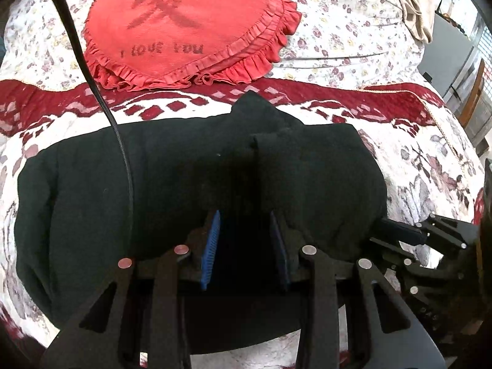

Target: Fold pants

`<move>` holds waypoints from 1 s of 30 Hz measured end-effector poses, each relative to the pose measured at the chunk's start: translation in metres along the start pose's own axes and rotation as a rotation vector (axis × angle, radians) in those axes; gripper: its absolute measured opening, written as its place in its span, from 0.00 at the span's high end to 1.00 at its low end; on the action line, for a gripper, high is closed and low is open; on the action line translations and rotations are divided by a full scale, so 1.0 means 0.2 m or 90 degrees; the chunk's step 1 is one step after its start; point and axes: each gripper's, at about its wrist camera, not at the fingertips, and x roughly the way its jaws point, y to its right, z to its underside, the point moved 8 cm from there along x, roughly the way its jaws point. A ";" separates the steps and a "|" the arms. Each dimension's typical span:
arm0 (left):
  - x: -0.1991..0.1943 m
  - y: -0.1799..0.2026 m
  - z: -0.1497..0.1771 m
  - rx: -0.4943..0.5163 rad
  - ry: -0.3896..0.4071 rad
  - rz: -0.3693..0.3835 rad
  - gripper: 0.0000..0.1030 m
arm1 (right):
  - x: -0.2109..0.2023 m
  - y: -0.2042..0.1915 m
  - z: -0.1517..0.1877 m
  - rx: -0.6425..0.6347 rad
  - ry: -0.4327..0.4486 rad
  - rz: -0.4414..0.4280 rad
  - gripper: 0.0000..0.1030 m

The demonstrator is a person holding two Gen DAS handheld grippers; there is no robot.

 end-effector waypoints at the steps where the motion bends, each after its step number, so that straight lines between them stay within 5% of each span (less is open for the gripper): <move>1: -0.01 0.00 0.00 0.001 0.001 -0.005 0.68 | -0.01 0.00 -0.01 0.002 -0.003 0.000 0.76; 11: -0.21 -0.18 -0.02 -0.030 0.051 -0.062 0.68 | -0.08 -0.12 -0.29 -0.018 0.056 -0.014 0.76; 17: -0.33 -0.31 0.01 -0.047 0.074 -0.096 0.68 | 0.11 -0.29 -0.26 -0.044 0.004 -0.040 0.76; 21: -0.39 -0.40 0.02 -0.074 0.095 -0.101 0.45 | 0.15 -0.32 -0.23 -0.057 -0.004 -0.021 0.76; 30: -0.47 -0.55 0.04 -0.123 0.114 -0.109 0.44 | 0.09 -0.29 -0.36 -0.049 0.023 -0.012 0.68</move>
